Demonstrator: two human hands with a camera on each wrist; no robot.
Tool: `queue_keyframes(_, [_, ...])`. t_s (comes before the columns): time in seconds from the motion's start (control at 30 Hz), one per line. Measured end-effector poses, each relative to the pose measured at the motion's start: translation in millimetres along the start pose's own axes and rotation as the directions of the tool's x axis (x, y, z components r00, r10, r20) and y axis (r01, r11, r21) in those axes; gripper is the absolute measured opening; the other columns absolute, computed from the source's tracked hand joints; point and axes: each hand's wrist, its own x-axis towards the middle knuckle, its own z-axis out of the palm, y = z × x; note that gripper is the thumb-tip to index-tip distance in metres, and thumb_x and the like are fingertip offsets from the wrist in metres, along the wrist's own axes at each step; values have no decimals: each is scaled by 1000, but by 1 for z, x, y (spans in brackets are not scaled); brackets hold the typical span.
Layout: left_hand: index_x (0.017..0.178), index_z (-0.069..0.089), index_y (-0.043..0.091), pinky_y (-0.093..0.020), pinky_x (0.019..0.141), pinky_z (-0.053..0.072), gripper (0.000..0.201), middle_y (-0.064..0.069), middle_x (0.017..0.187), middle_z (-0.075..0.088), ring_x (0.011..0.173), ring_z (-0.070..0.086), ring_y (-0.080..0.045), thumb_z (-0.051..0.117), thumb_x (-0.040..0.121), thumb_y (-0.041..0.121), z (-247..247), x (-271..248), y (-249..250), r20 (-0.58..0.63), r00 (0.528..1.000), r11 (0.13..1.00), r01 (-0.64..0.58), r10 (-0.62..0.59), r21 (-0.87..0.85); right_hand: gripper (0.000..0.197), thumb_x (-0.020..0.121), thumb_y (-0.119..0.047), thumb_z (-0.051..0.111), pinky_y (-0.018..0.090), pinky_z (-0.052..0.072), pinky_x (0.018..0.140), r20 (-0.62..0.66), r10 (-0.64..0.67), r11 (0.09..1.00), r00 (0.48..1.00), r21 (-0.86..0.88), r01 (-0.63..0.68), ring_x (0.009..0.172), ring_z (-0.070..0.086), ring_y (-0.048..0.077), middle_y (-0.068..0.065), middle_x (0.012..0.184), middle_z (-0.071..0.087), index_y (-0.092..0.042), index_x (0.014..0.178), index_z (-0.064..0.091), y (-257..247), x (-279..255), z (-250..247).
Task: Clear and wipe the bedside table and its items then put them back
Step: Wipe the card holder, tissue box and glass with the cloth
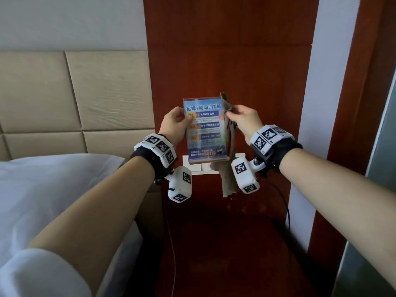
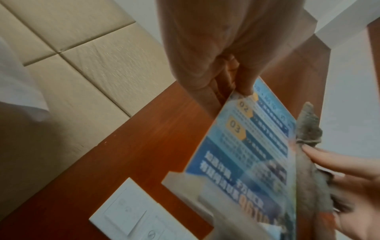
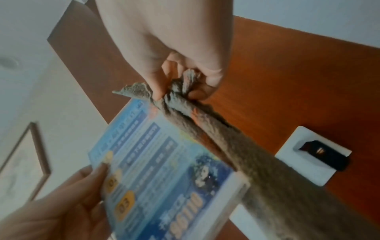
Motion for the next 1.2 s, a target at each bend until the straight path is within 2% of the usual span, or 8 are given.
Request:
queue_keyframes(0.13, [76,52,25,-45,79,57,19,-5,93,68,87,68,-25,59,91,17,-9,13,16,-68,997,998,-40,43,48,18,89,-5,58,36,49,95,66,41,983,997,175,-52,103,64,26,13,108,68,-11,104,68,-19,12,5])
queue_keyframes(0.4, [75,49,25,-43,85,55,24,2,91,65,89,66,-20,55,92,10,-14,26,30,-158,984,996,-72,80,52,21,93,-4,53,17,44,61,184,-4,962,983,269,-47,79,60,11,4,94,65,-10,110,62,-22,14,11])
queue_keyframes(0.6, [76,51,24,-46,86,55,22,2,90,63,91,65,-21,56,92,11,-19,33,35,-185,981,999,-48,51,20,22,90,-4,57,30,48,84,211,27,989,977,135,-56,91,59,18,2,94,66,-6,111,63,0,1,13])
queue_keyframes(0.73, [76,50,23,-39,81,56,22,4,87,63,87,64,-19,56,92,11,-16,29,33,-178,983,998,-35,43,43,26,87,-6,62,39,50,94,-11,-99,994,995,-37,99,98,63,23,8,108,67,-7,112,62,-11,1,7])
queue_keyframes(0.83, [73,48,24,-37,78,56,24,0,87,64,84,65,-20,57,92,12,-16,27,30,-180,981,992,-48,69,115,28,86,-11,63,36,53,78,-118,-321,937,940,-184,297,87,64,22,8,99,68,-15,113,59,-31,4,1])
queue_keyframes(0.9, [73,49,24,-38,78,57,24,-2,88,65,80,64,-18,57,92,12,-17,26,31,-174,982,991,-47,68,121,24,88,-13,60,35,51,67,-51,-451,843,891,-352,407,76,61,22,3,87,64,-18,111,59,-42,5,-2])
queue_keyframes(1.0, [75,50,23,-41,81,56,21,-7,95,67,85,66,-22,57,92,12,-18,25,37,-150,987,996,-43,55,82,19,90,-13,55,34,51,68,53,-590,664,806,-535,522,81,58,18,-1,90,63,-18,106,63,-48,4,-3])
queue_keyframes(1.2, [76,52,21,-46,81,56,19,-7,94,66,86,67,-24,56,92,12,-14,25,43,-116,992,998,-45,49,37,16,90,-11,54,32,47,61,92,-658,573,747,-583,576,77,57,24,6,89,60,-13,97,68,-47,8,1])
